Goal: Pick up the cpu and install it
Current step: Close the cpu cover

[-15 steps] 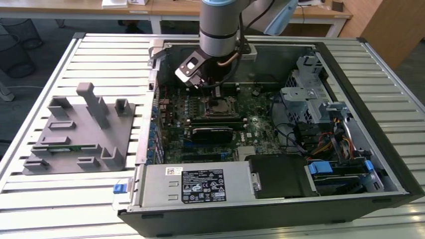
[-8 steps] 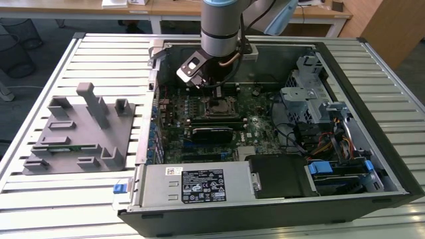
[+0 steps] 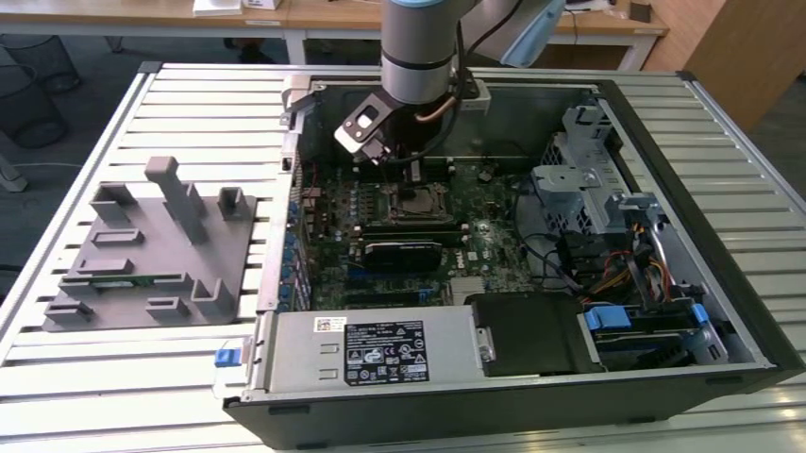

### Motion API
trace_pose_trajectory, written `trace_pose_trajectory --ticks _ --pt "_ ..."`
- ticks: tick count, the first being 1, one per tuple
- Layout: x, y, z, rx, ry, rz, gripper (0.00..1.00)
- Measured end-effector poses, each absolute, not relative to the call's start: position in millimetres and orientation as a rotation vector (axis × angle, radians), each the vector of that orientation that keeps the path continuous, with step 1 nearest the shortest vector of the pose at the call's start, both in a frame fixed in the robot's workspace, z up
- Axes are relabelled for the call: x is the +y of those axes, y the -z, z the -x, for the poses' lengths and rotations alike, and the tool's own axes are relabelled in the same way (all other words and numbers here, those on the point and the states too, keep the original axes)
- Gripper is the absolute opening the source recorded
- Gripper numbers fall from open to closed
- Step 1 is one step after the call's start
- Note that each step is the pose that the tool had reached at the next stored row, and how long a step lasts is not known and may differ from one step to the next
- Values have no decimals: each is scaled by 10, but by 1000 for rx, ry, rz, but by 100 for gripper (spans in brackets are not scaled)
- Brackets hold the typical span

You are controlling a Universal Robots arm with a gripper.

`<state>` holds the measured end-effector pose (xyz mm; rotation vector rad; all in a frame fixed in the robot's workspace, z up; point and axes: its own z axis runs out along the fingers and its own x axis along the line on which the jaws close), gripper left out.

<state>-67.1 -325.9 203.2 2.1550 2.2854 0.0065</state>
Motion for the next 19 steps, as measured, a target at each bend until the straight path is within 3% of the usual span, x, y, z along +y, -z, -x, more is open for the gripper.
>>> trace_pose_trajectory --ticks 19 --pt "-3260 -2047 579 2284 -6 -2156 11"
